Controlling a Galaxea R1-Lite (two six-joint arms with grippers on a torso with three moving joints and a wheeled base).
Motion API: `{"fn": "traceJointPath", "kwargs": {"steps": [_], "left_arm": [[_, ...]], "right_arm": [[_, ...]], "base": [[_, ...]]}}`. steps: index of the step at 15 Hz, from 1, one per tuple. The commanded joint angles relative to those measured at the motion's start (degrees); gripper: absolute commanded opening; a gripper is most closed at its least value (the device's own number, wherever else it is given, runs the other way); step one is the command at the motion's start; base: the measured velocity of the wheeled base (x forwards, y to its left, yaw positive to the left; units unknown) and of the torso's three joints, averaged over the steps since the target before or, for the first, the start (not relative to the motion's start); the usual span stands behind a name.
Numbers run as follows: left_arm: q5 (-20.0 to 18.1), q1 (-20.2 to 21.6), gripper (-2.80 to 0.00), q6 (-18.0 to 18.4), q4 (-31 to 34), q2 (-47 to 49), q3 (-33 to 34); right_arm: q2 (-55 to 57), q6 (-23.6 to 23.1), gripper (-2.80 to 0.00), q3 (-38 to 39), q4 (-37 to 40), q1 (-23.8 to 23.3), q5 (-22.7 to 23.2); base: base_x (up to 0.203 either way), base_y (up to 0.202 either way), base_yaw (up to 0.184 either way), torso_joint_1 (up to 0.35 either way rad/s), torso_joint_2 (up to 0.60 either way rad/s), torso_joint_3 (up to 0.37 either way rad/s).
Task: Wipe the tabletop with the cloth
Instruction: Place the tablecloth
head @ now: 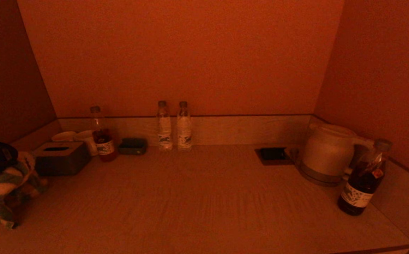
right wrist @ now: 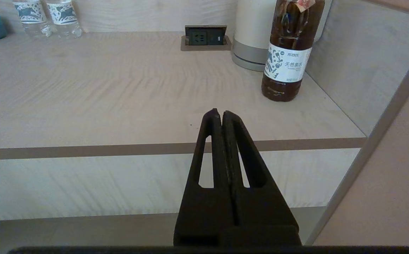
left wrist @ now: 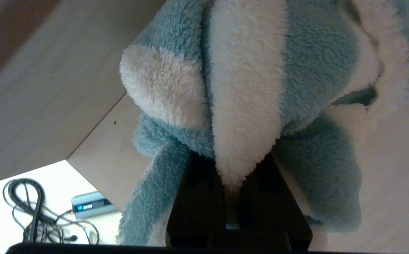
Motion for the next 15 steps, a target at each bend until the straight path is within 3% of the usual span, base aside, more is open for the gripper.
{"fn": "traceJointPath", "kwargs": {"steps": [1, 5, 15], "left_arm": [[-0.01, 0.77, -2.8, -0.15, 0.22, 1.66, -0.02], [-2.26, 0.77, -2.8, -0.24, 0.13, 3.16, 1.06], [-2.56, 2.0, -2.8, -0.24, 0.22, 5.22, 0.5]], "right_arm": [[0.07, -0.02, -2.8, 0.0, 0.01, 0.0, 0.0], [0.07, -0.02, -2.8, 0.0, 0.01, 0.0, 0.0], [0.07, -0.02, -2.8, 0.0, 0.01, 0.0, 0.0]], "base": [[0.0, 0.0, 0.0, 0.0, 0.0, 0.0], [0.0, 0.0, 0.0, 0.0, 0.0, 0.0], [0.0, 0.0, 0.0, 0.0, 0.0, 0.0]]}}
